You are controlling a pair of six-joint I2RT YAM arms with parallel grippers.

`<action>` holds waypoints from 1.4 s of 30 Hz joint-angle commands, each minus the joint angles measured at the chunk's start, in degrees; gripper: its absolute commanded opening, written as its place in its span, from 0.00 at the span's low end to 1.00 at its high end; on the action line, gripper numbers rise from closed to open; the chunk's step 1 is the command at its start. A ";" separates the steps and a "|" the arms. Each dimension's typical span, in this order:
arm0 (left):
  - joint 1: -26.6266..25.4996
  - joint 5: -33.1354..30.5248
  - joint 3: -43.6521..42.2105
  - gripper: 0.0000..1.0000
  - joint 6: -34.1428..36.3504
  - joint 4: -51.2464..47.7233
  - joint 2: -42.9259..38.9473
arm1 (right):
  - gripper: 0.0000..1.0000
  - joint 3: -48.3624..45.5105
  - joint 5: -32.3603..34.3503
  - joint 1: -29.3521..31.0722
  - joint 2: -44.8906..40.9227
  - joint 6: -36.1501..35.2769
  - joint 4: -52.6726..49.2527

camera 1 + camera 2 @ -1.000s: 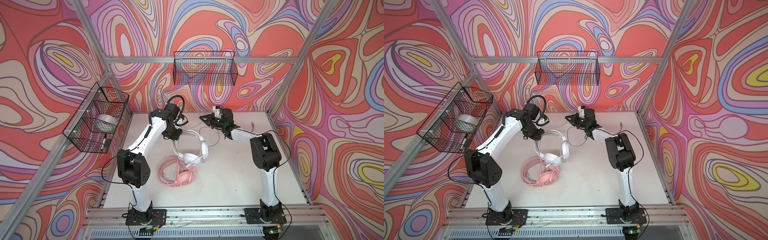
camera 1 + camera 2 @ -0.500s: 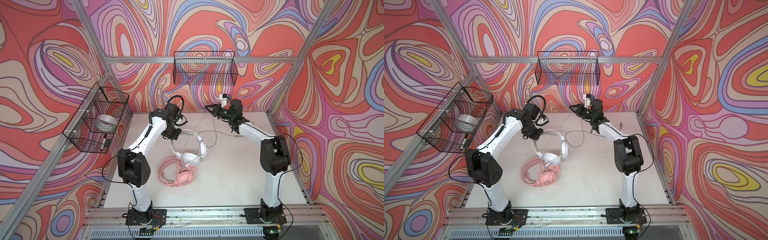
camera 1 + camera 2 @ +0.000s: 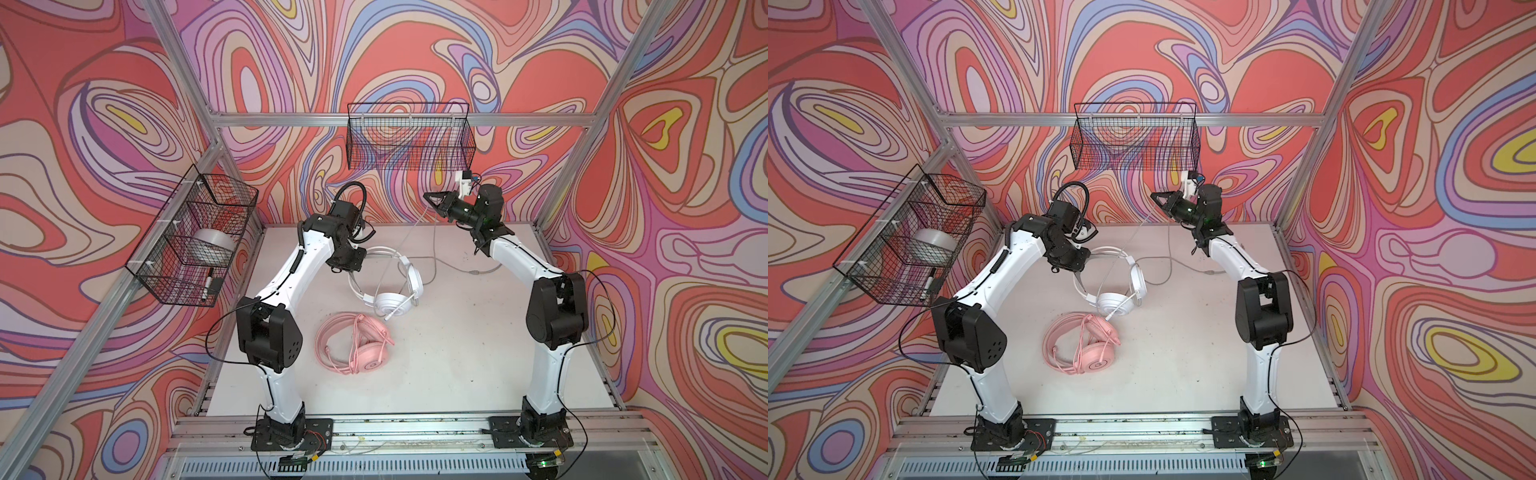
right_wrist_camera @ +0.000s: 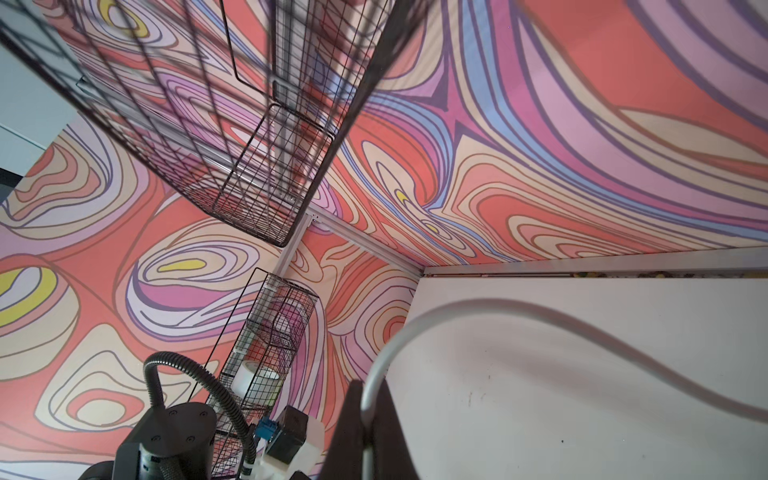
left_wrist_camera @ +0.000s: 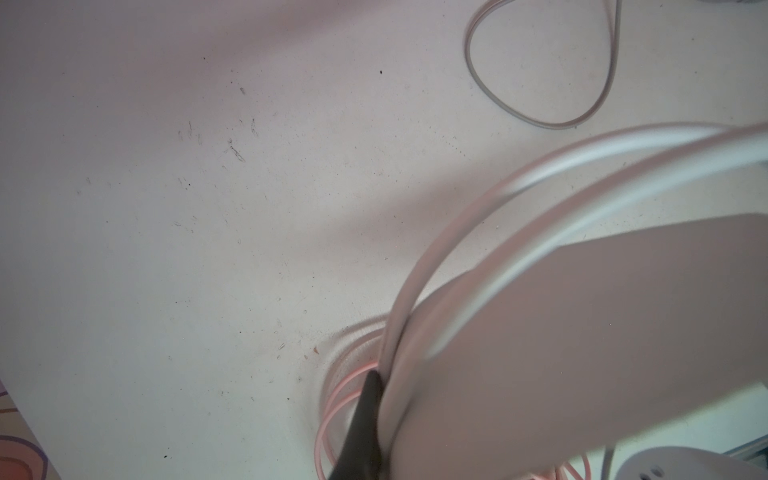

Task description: Wrap the headphones

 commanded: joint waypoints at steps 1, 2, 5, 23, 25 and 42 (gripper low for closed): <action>0.03 0.72 0.23 0.00 -2.81 1.06 -0.66 | 0.00 1.90 -1.12 -1.29 -2.68 -0.10 -0.32; -0.03 0.80 0.26 0.00 -2.97 0.97 -0.55 | 0.00 2.27 -1.85 -1.31 -2.68 -0.41 -0.71; -0.01 1.82 -0.13 0.00 -3.83 1.64 -0.41 | 0.00 3.00 -2.63 -1.38 -3.01 -2.58 -3.85; -0.21 7.45 -5.92 0.00 -4.08 6.46 -5.61 | 0.00 10.99 15.30 -2.06 2.62 -18.20 -34.92; -0.26 8.63 -6.21 0.00 -4.42 6.89 -5.89 | 0.00 11.07 14.88 -2.10 4.01 -18.27 -36.24; -0.09 13.76 -10.92 0.00 -13.03 14.00 -9.31 | 0.00 3.48 13.53 -2.06 8.42 -19.90 -42.55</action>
